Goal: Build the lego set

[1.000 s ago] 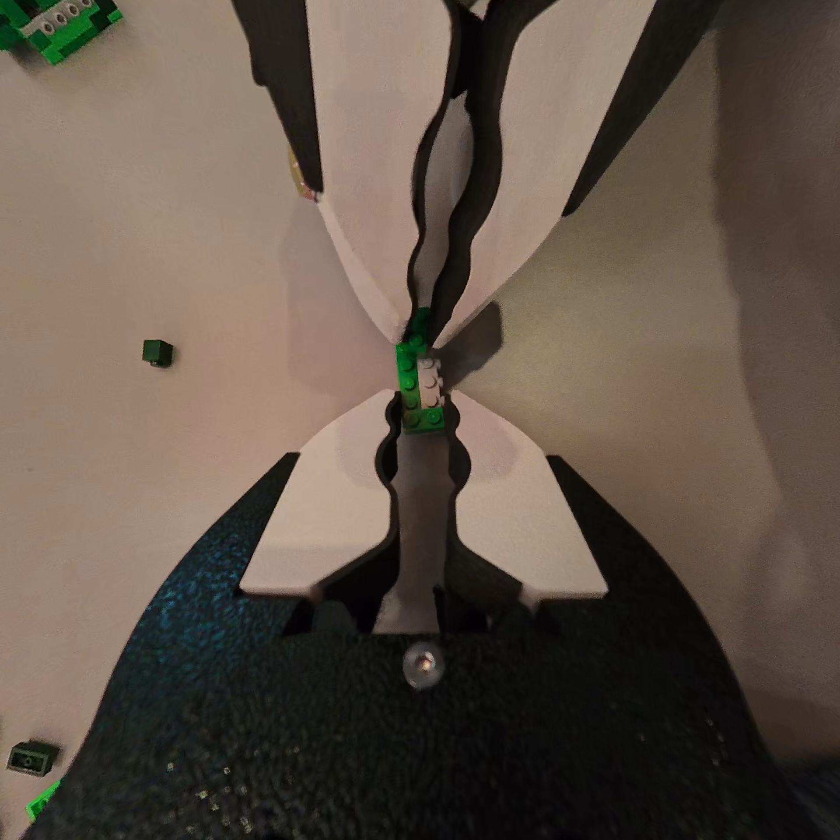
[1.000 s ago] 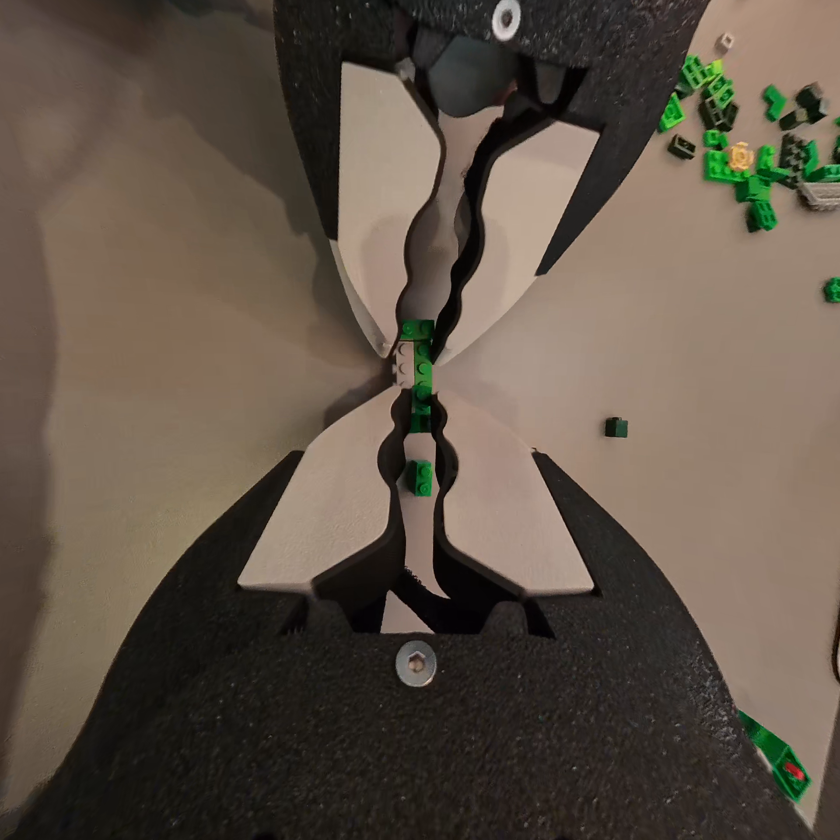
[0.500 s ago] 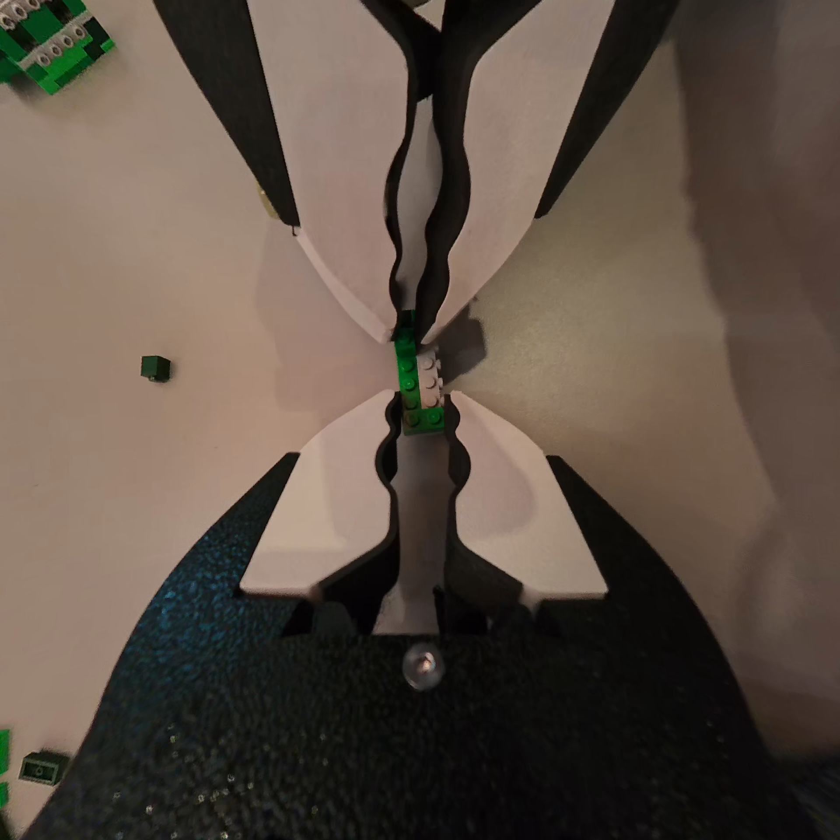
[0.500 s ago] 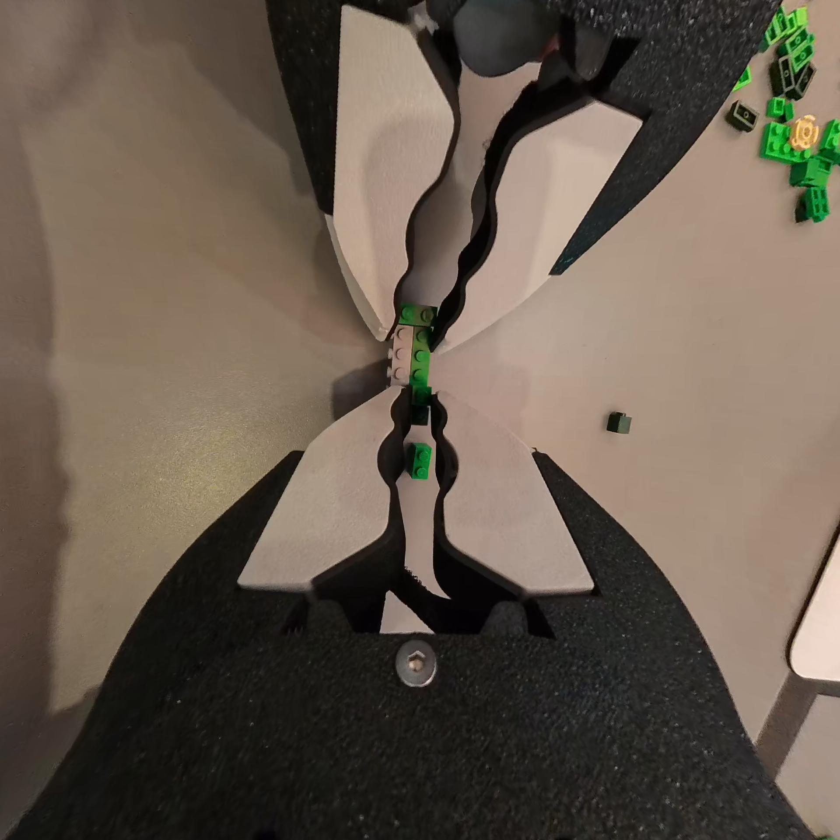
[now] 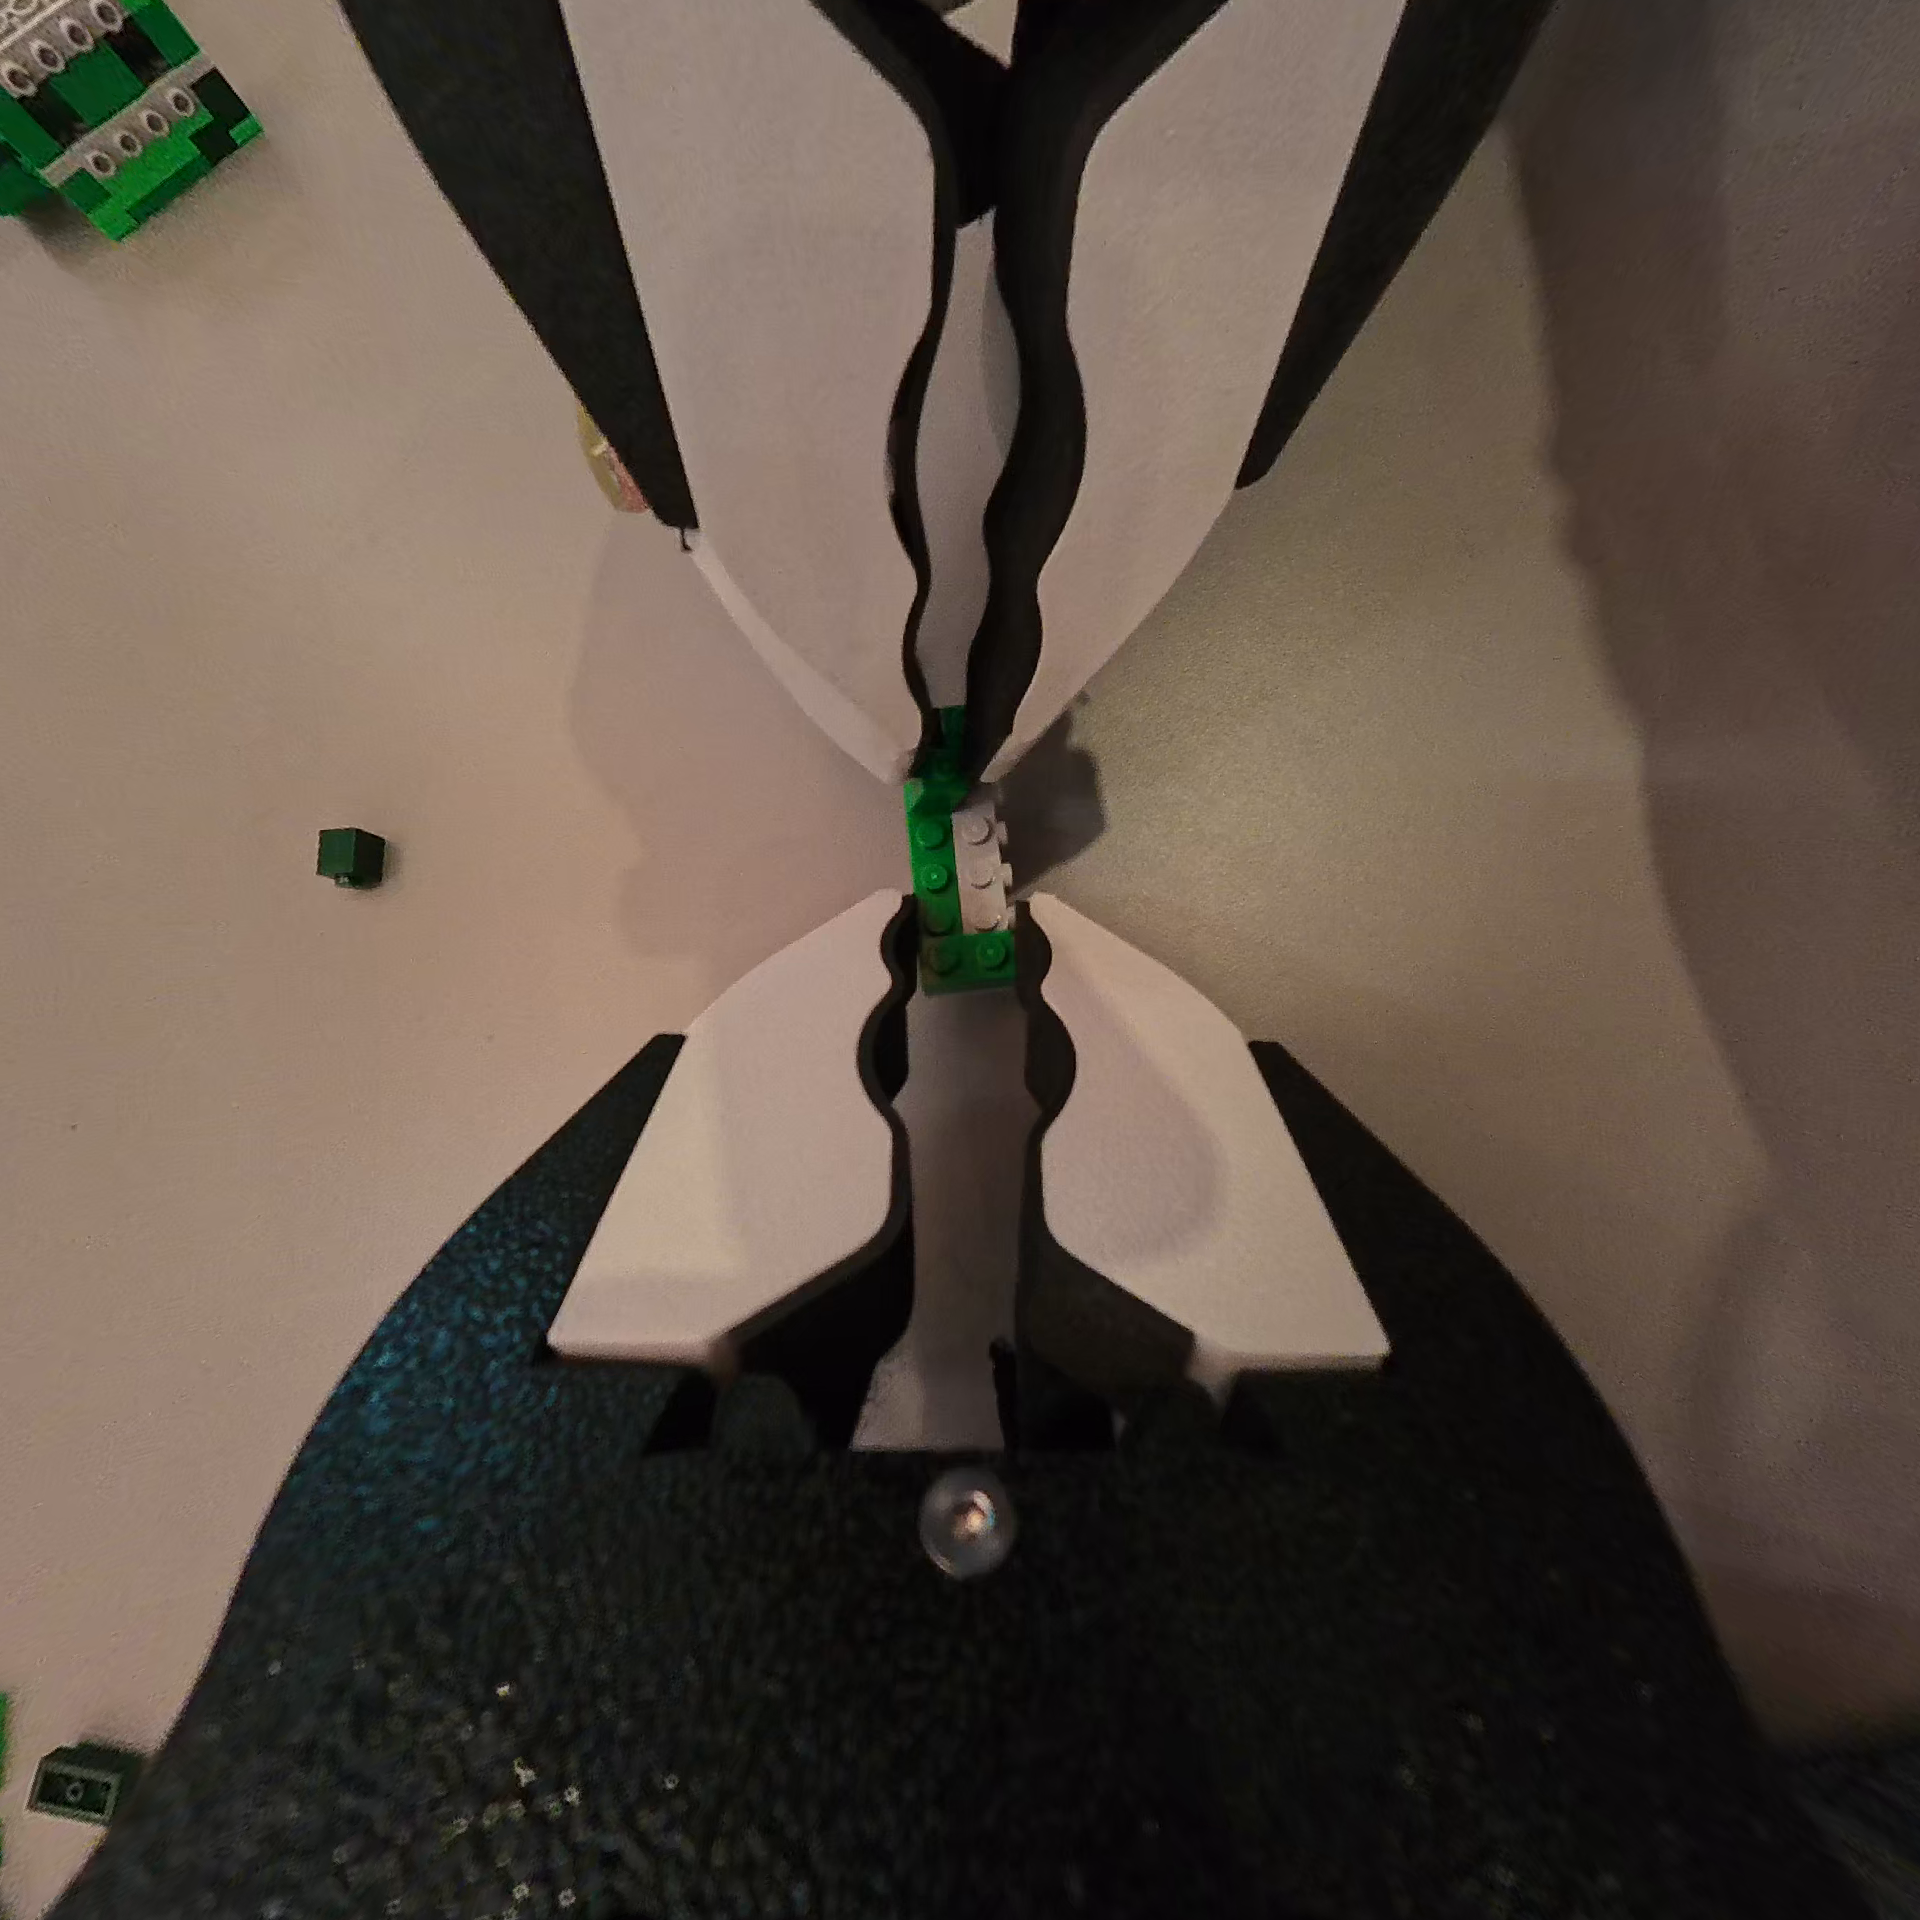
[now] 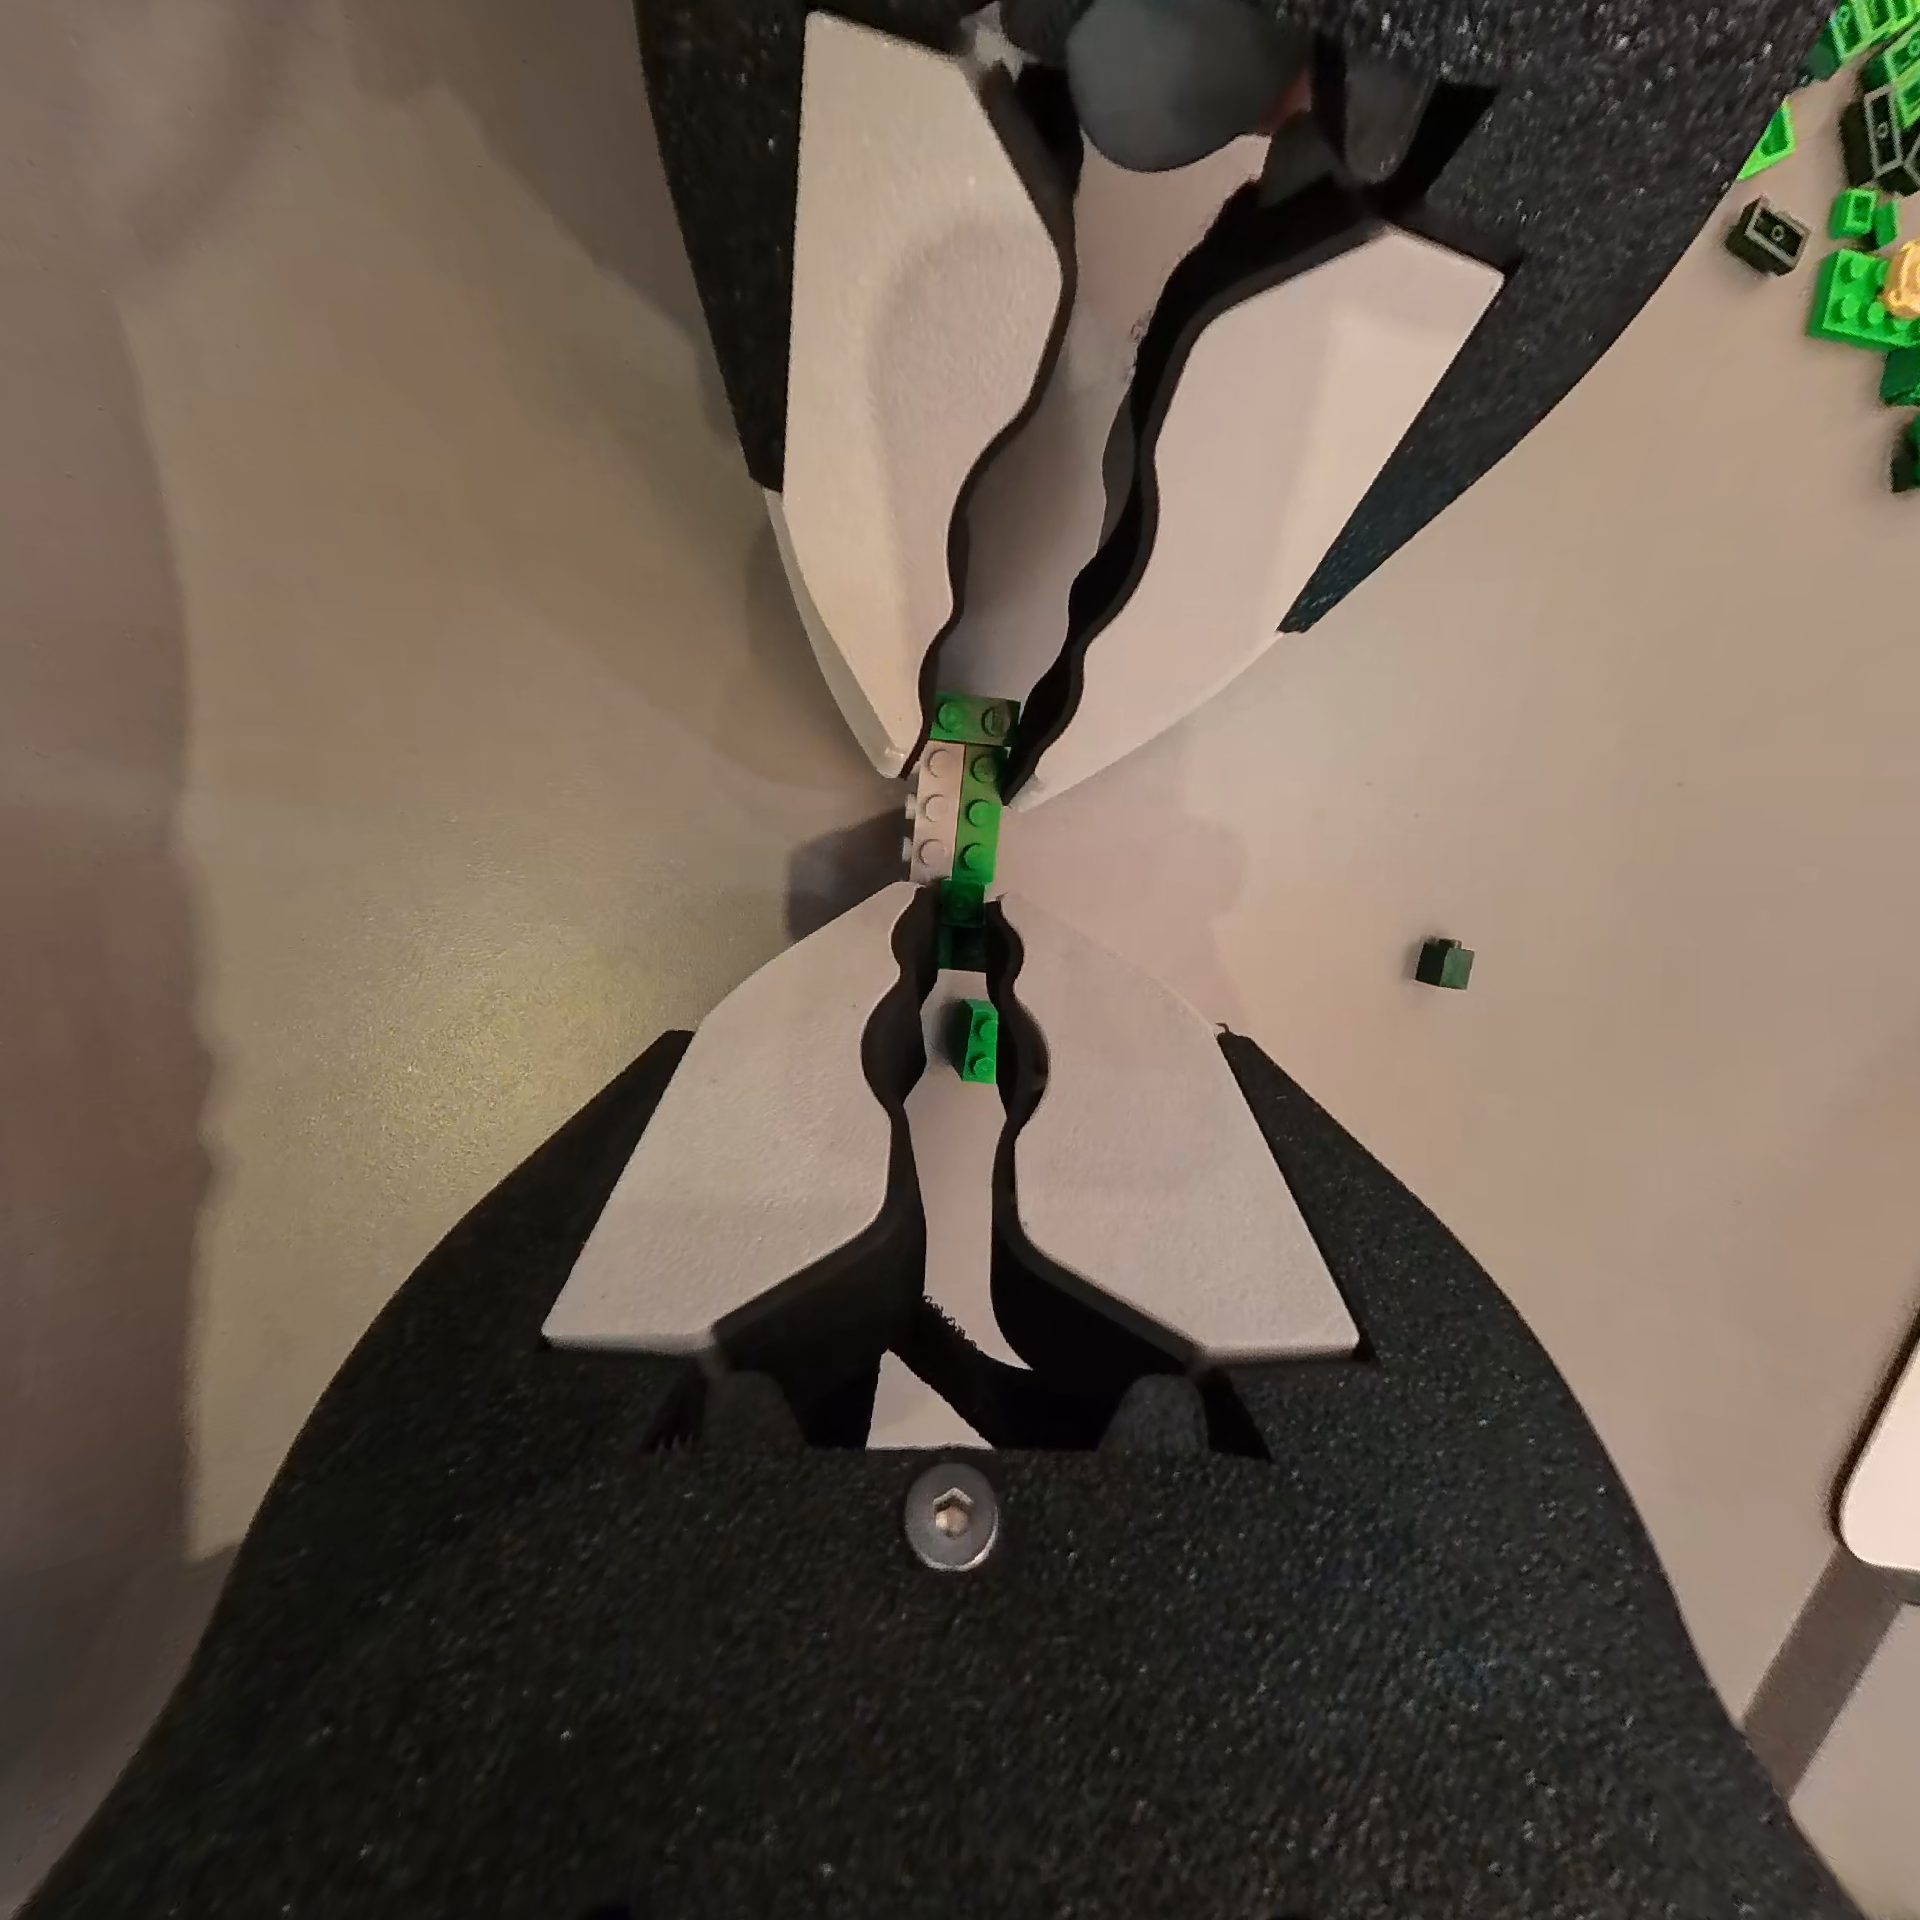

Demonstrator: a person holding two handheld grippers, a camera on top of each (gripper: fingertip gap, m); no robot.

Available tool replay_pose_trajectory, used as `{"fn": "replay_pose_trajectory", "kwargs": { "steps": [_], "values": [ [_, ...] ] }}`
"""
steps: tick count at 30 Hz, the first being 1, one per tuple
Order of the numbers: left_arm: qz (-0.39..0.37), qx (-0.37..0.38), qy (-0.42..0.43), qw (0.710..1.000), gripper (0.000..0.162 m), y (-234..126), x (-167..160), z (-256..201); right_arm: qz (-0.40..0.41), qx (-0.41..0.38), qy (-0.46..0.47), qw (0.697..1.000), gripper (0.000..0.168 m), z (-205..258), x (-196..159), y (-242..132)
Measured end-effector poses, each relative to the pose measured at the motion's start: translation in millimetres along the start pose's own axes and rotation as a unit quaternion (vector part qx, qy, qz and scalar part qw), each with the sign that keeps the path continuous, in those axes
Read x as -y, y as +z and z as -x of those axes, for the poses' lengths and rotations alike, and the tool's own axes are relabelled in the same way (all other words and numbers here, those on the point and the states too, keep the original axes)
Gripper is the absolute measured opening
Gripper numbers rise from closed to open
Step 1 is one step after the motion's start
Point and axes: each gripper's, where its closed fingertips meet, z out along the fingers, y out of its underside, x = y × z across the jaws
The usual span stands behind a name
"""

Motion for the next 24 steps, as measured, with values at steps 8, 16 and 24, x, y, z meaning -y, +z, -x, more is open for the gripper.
{"fn": "replay_pose_trajectory", "kwargs": {
  "steps": [8, 16, 24],
  "values": [
    [-0.001, -0.001, 0.004, 1.000, 0.017, 0.2, 0.2, -0.8, -0.007, 0.008, 0.013, 1.000, 0.008, -0.1, 0.0, 0.4],
    [-0.003, -0.006, 0.005, 1.000, 0.017, 0.5, 0.4, -1.7, -0.012, 0.010, 0.019, 1.000, 0.010, -0.2, 0.4, 0.6],
    [0.003, -0.008, 0.002, 1.000, 0.017, 1.9, -2.0, -1.6, -0.013, 0.006, 0.021, 1.000, 0.010, -1.2, -0.7, 0.1]
  ]
}}
